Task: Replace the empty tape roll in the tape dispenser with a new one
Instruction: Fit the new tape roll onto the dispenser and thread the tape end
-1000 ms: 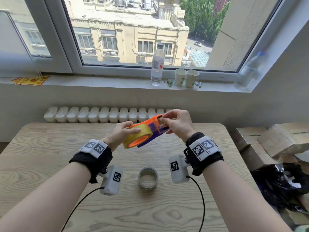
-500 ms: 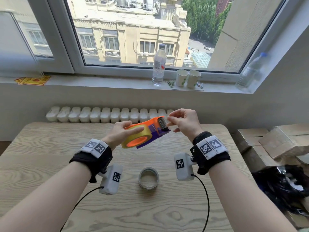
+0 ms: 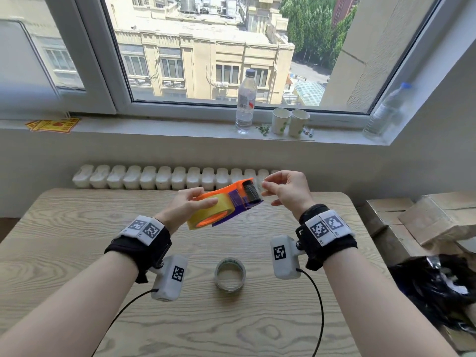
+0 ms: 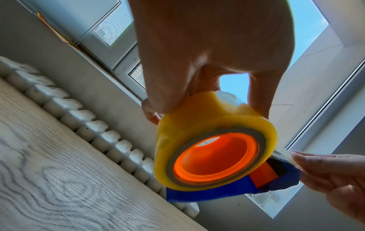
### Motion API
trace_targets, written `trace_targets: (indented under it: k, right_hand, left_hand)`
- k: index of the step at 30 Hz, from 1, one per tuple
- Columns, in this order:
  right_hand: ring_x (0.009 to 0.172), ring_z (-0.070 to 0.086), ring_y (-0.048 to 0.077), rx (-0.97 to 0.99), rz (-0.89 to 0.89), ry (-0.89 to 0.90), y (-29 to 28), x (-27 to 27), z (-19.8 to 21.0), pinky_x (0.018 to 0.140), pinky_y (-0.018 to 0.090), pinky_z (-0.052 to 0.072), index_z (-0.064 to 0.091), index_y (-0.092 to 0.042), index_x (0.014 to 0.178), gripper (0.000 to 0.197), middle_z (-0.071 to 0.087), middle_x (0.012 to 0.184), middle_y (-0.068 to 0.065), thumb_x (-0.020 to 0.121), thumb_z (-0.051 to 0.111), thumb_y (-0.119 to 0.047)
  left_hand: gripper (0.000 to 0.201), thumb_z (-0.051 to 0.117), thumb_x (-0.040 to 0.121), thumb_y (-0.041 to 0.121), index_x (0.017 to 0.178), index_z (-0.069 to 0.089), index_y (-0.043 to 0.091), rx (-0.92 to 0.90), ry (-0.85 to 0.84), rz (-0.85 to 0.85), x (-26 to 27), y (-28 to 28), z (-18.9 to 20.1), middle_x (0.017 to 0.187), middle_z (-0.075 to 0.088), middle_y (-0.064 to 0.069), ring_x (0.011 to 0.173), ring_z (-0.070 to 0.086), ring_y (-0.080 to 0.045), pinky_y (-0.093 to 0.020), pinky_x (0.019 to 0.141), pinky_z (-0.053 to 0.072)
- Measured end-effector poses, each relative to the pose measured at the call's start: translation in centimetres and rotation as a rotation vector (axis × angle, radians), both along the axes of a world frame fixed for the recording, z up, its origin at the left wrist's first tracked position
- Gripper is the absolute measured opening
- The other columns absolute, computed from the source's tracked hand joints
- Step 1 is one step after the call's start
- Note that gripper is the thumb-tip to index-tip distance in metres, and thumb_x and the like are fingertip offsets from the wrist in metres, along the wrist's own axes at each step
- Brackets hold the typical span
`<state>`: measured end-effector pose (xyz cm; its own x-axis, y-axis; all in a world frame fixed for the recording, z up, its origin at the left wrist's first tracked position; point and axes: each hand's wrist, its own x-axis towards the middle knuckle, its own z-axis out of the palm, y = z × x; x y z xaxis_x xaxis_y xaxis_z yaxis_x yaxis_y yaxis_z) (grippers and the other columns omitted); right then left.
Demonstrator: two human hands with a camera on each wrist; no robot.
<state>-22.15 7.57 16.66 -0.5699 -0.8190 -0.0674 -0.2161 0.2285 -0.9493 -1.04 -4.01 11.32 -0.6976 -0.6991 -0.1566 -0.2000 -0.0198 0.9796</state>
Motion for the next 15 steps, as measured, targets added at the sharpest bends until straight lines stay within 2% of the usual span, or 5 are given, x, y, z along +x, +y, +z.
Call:
trace_targets:
  k: [3, 6, 8, 11, 15]
  right_hand:
    - [0.061, 0.066, 0.012, 0.011, -0.007, 0.021, -0.2, -0.1, -0.4, 0.039, 0.017, 0.047, 0.061, -0.012, 0.072, 0.015, 0.064, 0.073, 0.003, 0.084, 0.066, -0.004]
    - [0.062, 0.063, 0.011, 0.014, -0.024, 0.046, -0.3, -0.2, -1.2, 0.041, 0.017, 0.046, 0.060, -0.014, 0.072, 0.017, 0.063, 0.073, 0.003, 0.084, 0.066, -0.004]
    - [0.064, 0.060, 0.010, 0.016, -0.039, 0.084, -0.4, -0.1, -1.8, 0.049, 0.021, 0.049, 0.060, -0.016, 0.071, 0.017, 0.062, 0.073, 0.003, 0.083, 0.067, -0.005]
    - [0.073, 0.057, 0.011, 0.020, -0.041, 0.117, -0.5, -0.2, -2.4, 0.069, 0.029, 0.051, 0.061, -0.015, 0.074, 0.013, 0.061, 0.075, -0.002, 0.082, 0.068, -0.008]
    - [0.077, 0.057, 0.013, 0.001, -0.040, 0.078, -0.5, -0.1, -2.9, 0.069, 0.024, 0.049, 0.059, -0.014, 0.082, 0.009, 0.060, 0.079, -0.002, 0.084, 0.067, -0.009]
  left_hand:
    - [0.031, 0.070, 0.068, 0.044, 0.074, 0.057, 0.017, 0.000, -0.008, -0.031, 0.1, 0.2, 0.1, 0.078, 0.063, -0.001, 0.074, 0.062, -0.017, -0.026, 0.065, 0.046]
    - [0.034, 0.068, 0.069, 0.045, 0.079, 0.057, 0.014, -0.016, -0.017, -0.057, 0.1, 0.4, 0.1, 0.079, 0.064, -0.001, 0.072, 0.063, -0.016, -0.024, 0.064, 0.045]
    - [0.040, 0.069, 0.066, 0.048, 0.081, 0.057, 0.013, -0.020, -0.018, -0.065, 0.1, 0.4, 0.0, 0.079, 0.065, -0.001, 0.073, 0.063, -0.016, -0.024, 0.064, 0.045]
    - [0.040, 0.069, 0.067, 0.047, 0.083, 0.058, 0.011, -0.010, -0.009, -0.067, 0.2, 0.5, 0.0, 0.082, 0.064, -0.003, 0.076, 0.063, -0.018, -0.024, 0.065, 0.045]
    - [0.058, 0.068, 0.062, 0.052, 0.092, 0.059, 0.003, 0.001, 0.001, -0.069, 0.2, 0.5, -0.1, 0.086, 0.064, -0.006, 0.078, 0.062, -0.020, -0.026, 0.067, 0.046]
